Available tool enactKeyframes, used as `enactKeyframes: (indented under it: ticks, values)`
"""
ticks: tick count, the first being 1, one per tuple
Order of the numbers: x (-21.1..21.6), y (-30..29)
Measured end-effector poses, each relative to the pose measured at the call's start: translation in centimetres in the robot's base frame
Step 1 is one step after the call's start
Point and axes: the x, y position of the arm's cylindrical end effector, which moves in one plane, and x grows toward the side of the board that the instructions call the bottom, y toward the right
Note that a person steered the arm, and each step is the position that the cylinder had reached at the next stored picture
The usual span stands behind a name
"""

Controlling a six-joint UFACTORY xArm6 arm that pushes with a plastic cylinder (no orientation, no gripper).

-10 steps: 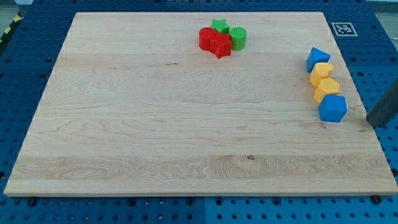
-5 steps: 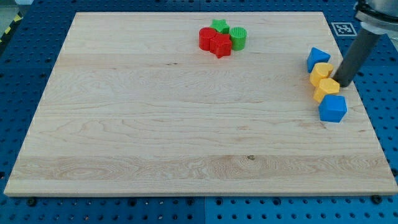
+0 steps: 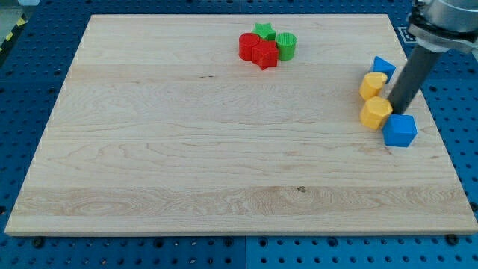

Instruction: Separate the yellow blocks from the vertical line of blocks

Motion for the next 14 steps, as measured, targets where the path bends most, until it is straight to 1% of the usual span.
enactKeyframes:
  ticks: [1,2,4,5,6,7,8,9,10,12,13,14]
  values:
    - [0.5,-2.8]
    - [1.8,-4.4]
    - [-0.2,-1.5]
    - [0.0,1.3]
    - [-1.4,3.5]
    - [-4.5,3.7]
    - [-4.8,1.9]
    - [-4.8,-2.3]
    - [-4.8,-4.0]
    - [-9.6,-4.7]
    - [-8.4,-5.3]
    - [-5.3,-5.3]
